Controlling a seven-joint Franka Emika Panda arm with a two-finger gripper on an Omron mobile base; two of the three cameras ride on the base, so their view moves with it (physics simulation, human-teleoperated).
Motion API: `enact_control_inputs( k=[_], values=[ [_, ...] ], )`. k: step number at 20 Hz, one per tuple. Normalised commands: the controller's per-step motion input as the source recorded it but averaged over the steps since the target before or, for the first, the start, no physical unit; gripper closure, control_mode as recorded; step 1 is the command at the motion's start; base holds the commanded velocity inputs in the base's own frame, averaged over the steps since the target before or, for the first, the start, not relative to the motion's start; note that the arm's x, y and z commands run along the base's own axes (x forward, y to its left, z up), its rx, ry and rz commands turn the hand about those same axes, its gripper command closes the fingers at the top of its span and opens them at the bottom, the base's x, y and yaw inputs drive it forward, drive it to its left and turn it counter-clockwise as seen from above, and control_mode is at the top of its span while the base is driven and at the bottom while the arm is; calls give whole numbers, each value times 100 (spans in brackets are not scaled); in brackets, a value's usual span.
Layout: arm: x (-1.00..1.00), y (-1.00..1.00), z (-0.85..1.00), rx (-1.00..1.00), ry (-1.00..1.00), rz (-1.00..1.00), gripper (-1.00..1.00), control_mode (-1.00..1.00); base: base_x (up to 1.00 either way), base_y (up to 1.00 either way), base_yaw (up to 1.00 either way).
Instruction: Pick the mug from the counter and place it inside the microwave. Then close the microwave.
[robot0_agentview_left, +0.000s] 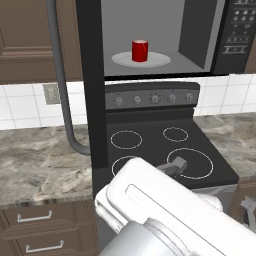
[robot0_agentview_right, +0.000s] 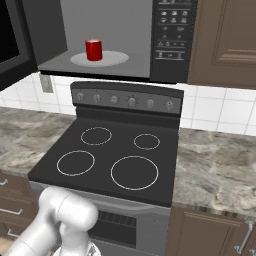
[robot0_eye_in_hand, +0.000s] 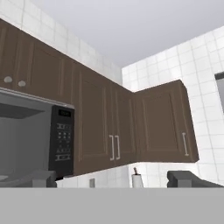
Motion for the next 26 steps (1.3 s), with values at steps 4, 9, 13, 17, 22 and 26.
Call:
enact_control_inputs(
  k=[4,9,13,17,22,26],
  values=[
    [0,56,-1,-6,3,-12,-100,-100,0,0,0],
    [0,41,-1,-6,8,-12,-100,-100,0,0,0],
    [0,24,-15,-2,2,-9,-100,-100,0,0,0],
    [13,3,-31,-1,3,-2,-100,-100,0,0,0],
    [46,0,-16,-2,11,0,-100,-100,0,0,0],
    [45,1,0,0,12,0,-100,-100,0,0,0]
  ],
)
